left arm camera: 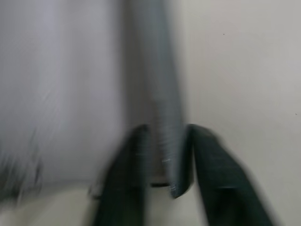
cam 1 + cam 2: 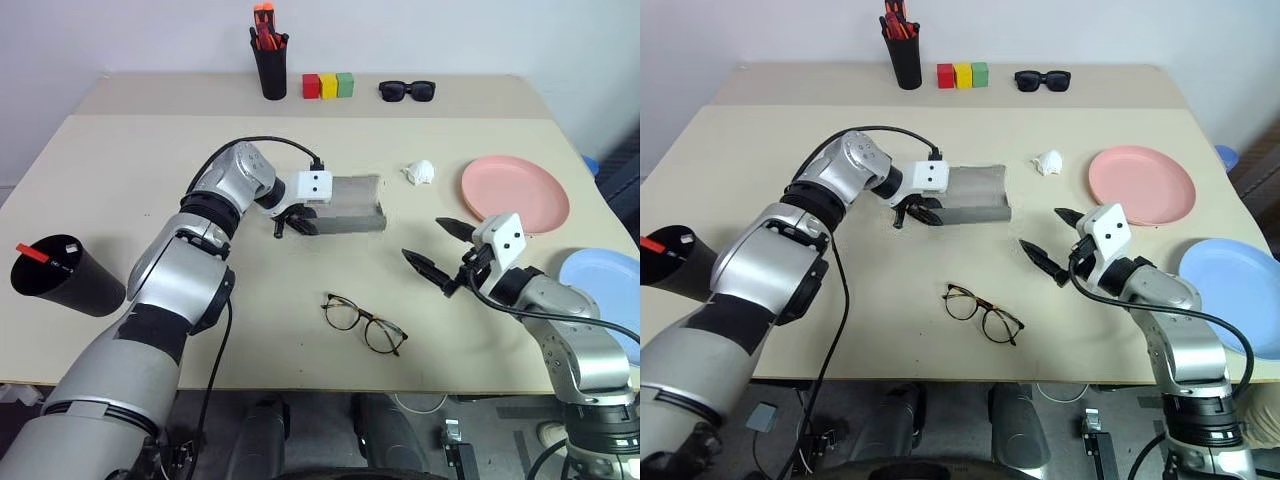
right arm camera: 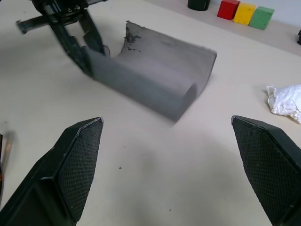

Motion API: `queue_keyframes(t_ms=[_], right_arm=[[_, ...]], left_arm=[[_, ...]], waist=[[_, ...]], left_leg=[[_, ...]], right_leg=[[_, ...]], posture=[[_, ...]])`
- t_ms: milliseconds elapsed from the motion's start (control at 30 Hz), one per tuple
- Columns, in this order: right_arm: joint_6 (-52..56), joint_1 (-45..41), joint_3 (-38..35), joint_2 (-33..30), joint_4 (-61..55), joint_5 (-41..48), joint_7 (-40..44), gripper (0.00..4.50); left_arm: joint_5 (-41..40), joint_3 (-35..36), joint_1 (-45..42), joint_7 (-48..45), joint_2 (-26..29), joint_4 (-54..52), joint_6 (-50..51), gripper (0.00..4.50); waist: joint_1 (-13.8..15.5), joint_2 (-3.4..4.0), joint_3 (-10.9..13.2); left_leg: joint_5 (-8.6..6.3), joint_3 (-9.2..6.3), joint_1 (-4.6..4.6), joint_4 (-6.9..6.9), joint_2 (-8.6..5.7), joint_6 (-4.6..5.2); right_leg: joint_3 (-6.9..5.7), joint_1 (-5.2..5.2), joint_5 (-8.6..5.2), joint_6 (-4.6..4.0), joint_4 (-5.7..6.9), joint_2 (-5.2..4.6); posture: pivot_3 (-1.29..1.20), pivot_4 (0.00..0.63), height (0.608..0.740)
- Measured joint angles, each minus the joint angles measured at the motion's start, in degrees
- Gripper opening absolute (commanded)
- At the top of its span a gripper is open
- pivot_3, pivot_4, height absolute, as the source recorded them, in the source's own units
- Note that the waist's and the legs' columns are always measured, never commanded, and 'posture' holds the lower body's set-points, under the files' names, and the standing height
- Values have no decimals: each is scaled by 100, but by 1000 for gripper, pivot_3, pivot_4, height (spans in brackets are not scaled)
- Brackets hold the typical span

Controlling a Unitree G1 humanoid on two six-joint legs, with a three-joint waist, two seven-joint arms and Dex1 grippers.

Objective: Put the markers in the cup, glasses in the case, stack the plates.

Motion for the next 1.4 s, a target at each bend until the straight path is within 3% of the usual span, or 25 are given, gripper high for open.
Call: queue_keyframes(t_ms=[333,500,667,967,1167,1400], right_arm=[[-127,16,3,15,148,-44,17,4500],[-143,77,0,12,221,-41,73,4500],[-147,173,-38,-4,264,-35,164,4500],[-194,167,-67,-17,329,-42,234,4500],[-217,120,-55,-21,384,-46,280,4500],[-218,75,-55,-53,390,-46,292,4500]], left_arm=[[-9,123,-2,-444,88,-88,-2,72],[-129,158,163,-988,390,-664,318,72],[-395,240,713,-1492,620,-1865,1411,72],[-795,249,2474,-1614,1284,-5635,4186,72],[-1066,115,2780,-1361,1521,-6793,5411,72],[-1502,57,2906,-1112,1793,-7330,5915,72]], waist=[[1,0,0],[-2,0,0],[-4,1,0],[-10,4,-2],[8,4,-2],[-5,4,-2]], left_leg=[[0,0,1,0,0,0],[0,0,2,0,0,0],[0,-1,3,1,0,0],[1,-1,11,6,3,-1],[1,-1,11,13,3,-1],[1,-1,15,12,3,-1]], right_leg=[[0,0,0,0,4,0],[0,0,0,0,10,0],[0,0,0,0,15,0],[3,1,0,-2,32,2],[2,3,0,-2,36,1],[3,3,0,-3,39,2]], posture=[[0,150,740],[0,150,740],[0,150,740],[0,150,740],[0,150,740],[0,150,740]])
